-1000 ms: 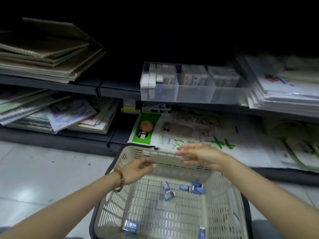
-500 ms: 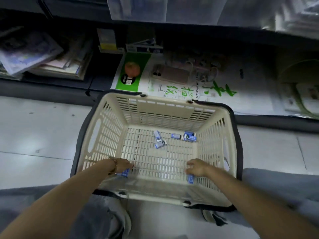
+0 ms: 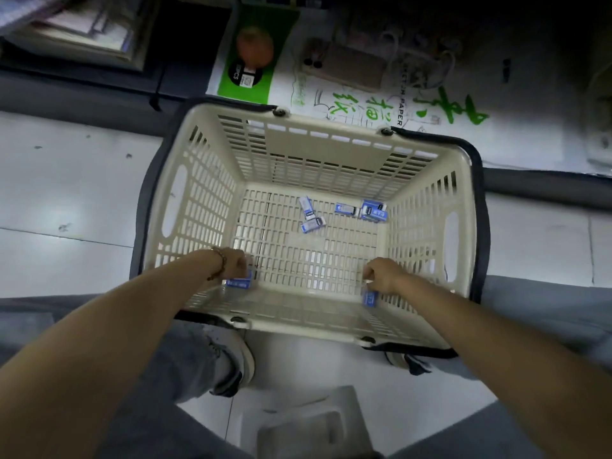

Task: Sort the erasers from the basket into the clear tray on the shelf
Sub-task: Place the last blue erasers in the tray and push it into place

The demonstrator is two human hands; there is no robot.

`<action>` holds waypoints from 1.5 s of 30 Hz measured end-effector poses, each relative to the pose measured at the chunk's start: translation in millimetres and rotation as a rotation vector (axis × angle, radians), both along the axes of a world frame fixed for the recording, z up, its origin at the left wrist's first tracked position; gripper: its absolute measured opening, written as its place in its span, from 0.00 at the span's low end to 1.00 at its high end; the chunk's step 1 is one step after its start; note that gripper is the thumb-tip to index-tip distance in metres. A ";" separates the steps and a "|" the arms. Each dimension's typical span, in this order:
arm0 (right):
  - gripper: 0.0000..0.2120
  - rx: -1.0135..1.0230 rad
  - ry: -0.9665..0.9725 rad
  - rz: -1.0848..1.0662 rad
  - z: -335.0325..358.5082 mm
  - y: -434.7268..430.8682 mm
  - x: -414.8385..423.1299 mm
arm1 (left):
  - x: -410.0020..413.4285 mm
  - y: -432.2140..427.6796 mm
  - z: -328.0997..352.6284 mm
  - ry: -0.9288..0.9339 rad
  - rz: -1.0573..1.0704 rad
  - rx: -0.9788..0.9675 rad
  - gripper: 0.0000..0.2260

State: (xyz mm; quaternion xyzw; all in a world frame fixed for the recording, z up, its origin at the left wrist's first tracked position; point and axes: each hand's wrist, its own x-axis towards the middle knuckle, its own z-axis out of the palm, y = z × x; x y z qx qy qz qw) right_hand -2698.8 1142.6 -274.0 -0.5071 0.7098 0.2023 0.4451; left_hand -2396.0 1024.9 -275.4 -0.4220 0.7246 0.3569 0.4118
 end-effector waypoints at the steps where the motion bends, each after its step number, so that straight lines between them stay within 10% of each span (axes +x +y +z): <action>1: 0.14 -0.013 -0.004 -0.010 -1.0 -0.3 -0.1 | 0.6 -1.8 0.2 0.002 0.023 -0.001 0.07; 21: 0.15 0.126 -0.577 -0.802 -2.8 -6.2 46.6 | 1.3 6.8 -14.4 0.025 0.166 0.147 0.18; 29: 0.15 0.080 -0.655 -0.809 10.8 -18.6 70.0 | 1.8 12.0 -1.7 0.117 0.290 -0.021 0.14; 34: 0.14 -0.073 -0.731 -0.781 64.1 -63.1 70.3 | -29.3 -21.3 48.1 0.424 0.870 0.179 0.05; 45: 0.08 -0.516 -0.736 -0.380 267.2 -100.9 47.0 | -71.8 -60.6 265.0 0.853 0.539 0.122 0.09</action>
